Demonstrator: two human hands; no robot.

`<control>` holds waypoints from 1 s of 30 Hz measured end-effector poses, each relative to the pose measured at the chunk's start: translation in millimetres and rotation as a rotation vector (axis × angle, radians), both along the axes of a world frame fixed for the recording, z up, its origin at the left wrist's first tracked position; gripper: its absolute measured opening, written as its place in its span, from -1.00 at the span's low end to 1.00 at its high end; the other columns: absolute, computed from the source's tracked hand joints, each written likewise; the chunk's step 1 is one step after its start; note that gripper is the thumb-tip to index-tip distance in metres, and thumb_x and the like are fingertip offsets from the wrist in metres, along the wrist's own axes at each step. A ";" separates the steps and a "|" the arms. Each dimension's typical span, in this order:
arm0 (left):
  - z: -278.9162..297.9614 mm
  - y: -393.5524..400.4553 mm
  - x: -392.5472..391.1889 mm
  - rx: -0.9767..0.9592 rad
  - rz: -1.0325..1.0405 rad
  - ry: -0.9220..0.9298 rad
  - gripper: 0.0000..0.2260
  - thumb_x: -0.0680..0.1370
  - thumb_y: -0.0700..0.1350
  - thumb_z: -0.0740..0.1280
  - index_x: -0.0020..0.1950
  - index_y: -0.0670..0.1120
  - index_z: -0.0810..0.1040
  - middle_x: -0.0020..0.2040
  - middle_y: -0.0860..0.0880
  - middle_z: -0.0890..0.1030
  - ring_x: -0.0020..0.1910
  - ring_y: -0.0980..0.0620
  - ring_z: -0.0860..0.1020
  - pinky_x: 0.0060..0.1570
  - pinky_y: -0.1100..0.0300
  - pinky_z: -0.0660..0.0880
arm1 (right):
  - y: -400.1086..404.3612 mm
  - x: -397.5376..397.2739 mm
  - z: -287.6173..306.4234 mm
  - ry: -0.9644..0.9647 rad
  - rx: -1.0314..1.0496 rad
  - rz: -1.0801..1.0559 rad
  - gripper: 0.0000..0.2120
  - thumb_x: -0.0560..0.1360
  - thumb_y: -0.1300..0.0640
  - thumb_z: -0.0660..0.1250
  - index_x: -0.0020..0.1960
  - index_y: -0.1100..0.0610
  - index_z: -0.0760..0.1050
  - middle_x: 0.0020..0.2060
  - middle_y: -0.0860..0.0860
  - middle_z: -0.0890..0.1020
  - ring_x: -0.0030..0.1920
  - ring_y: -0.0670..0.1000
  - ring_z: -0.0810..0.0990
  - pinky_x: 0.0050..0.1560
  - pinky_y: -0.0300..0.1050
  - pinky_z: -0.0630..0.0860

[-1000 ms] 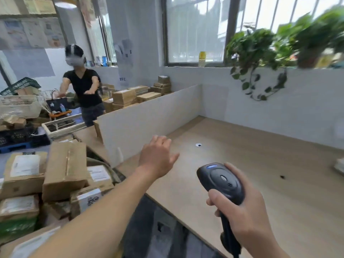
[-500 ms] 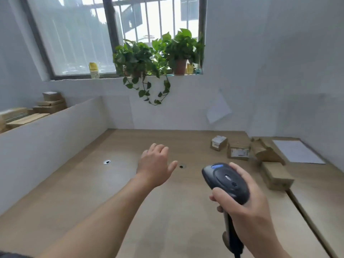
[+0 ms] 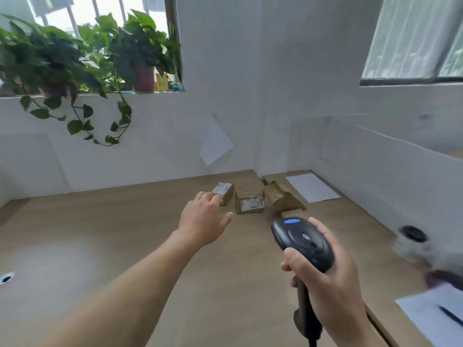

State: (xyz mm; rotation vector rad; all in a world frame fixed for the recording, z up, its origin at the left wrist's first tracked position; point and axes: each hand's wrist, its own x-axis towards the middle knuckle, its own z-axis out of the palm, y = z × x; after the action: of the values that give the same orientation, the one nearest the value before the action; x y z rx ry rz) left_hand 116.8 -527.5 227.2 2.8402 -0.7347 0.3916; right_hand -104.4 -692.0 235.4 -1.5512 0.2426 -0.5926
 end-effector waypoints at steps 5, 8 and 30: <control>-4.5 -40.8 40.1 0.013 -0.088 0.067 -0.49 0.58 0.25 0.25 0.38 -0.07 0.45 0.38 -0.03 0.47 0.41 -0.04 0.36 0.25 0.05 0.42 | -15.0 33.6 -10.1 0.039 0.039 -0.076 -0.08 0.03 -0.16 0.54 0.40 -0.08 0.46 -0.10 0.11 0.74 -0.24 0.12 0.71 -0.37 -0.13 0.60; -6.0 -62.5 68.0 0.007 -0.132 0.034 -0.51 0.53 0.25 0.33 0.29 -0.06 0.46 0.31 -0.02 0.49 0.33 -0.04 0.40 0.18 0.06 0.45 | -30.6 60.0 -15.8 0.044 0.057 -0.093 -0.11 0.03 -0.17 0.55 0.35 -0.13 0.45 -0.05 0.12 0.73 -0.17 0.12 0.73 -0.35 -0.14 0.61; -137.3 -314.7 253.3 0.527 -0.352 -0.050 -0.11 0.54 -0.21 0.38 0.62 0.11 -0.20 0.63 -0.10 -0.23 0.58 -0.33 -0.29 0.51 -0.35 0.00 | -241.2 241.4 -115.7 0.145 0.336 -0.041 -0.12 -0.16 -0.21 0.73 0.15 -0.29 0.59 0.00 0.10 0.75 -0.01 0.21 0.74 0.10 0.24 0.61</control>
State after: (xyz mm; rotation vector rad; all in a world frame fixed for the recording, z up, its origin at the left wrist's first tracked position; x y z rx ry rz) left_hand 370.1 -842.2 89.9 3.0704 -1.5138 0.2398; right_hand 137.1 -933.1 119.7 -1.2664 0.4609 -0.4454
